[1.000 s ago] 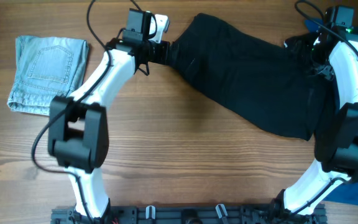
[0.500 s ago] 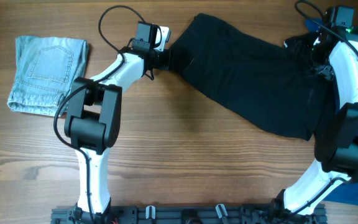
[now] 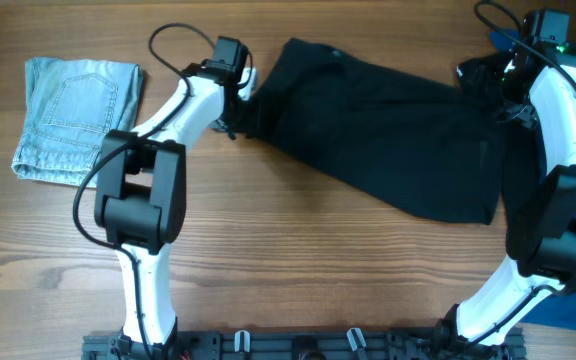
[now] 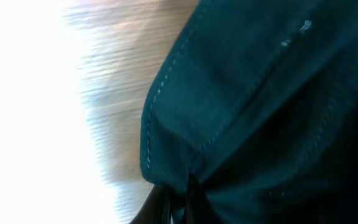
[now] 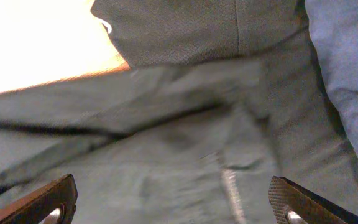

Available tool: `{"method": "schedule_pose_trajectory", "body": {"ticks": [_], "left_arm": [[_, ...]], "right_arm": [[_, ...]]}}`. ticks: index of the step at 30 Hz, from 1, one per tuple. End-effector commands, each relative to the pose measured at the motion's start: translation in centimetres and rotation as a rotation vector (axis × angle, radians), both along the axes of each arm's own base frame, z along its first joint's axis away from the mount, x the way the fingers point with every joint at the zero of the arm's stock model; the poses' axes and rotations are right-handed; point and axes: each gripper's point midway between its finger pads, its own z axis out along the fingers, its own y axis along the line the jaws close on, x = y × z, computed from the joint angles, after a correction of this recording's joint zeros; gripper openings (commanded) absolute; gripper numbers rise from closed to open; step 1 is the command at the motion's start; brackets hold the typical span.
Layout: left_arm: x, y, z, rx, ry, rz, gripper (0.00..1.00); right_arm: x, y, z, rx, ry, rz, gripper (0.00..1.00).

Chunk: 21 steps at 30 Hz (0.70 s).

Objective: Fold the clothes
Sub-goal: 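Grasp the left end of the black shorts with the left gripper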

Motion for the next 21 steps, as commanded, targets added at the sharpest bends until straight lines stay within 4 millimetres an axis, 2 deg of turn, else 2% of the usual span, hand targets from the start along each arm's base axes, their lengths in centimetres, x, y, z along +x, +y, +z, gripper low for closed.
{"method": "schedule_pose_trajectory", "body": {"ticks": [1,3,5,8,10,11,12,14,15,16,17,18,19,20,21], "left_arm": [[-2.5,7.6,0.5,0.179,0.095,0.216,0.04],[-3.7,9.4,2.4,0.171,0.133,0.331,0.06],[-5.1,10.9,3.6,0.174,0.180,0.410,0.11],[-8.0,12.3,4.0,0.205,0.295,0.450,0.18],[-9.2,12.5,4.2,0.218,0.339,0.448,0.22],[-9.8,12.5,4.3,0.226,0.362,0.451,0.27],[-10.3,12.5,4.4,0.228,0.384,0.451,0.36],[-10.9,12.2,4.7,0.216,0.406,0.444,0.60],[-10.9,12.2,5.0,0.214,0.401,0.442,0.72],[-10.3,12.2,5.4,0.203,0.369,0.444,0.76],[-9.4,11.9,5.8,0.179,0.323,0.444,0.77],[-7.9,11.0,6.9,0.111,0.247,0.404,0.73],[-6.5,9.6,8.0,0.037,0.168,0.279,0.69],[-5.3,8.9,8.9,-0.001,0.097,0.215,0.70],[-3.7,8.3,9.7,-0.032,0.015,0.176,0.77]], "right_arm": [[0.1,-0.1,1.2,-0.012,-0.028,-0.004,1.00],[0.1,-0.1,1.2,-0.012,-0.028,-0.004,1.00],[0.1,-0.1,1.2,-0.012,-0.028,-0.004,0.99],[0.1,-0.1,1.2,-0.012,-0.028,-0.004,1.00],[0.1,-0.1,1.2,-0.012,-0.028,-0.004,0.99],[0.1,-0.1,1.2,-0.012,-0.028,-0.004,0.99],[0.1,-0.1,1.2,-0.012,-0.028,-0.004,1.00],[0.1,-0.1,1.2,-0.012,-0.028,-0.004,1.00],[0.1,-0.1,1.2,-0.012,-0.028,-0.004,0.99],[0.1,-0.1,1.2,-0.012,-0.028,-0.004,1.00],[0.1,-0.1,1.2,-0.012,-0.028,-0.004,1.00],[0.1,-0.1,1.2,-0.012,-0.028,-0.004,1.00],[0.1,-0.1,1.2,-0.012,-0.028,-0.004,0.99],[0.1,-0.1,1.2,-0.012,-0.028,-0.004,1.00],[0.1,-0.1,1.2,-0.012,-0.028,-0.004,0.99]]}}
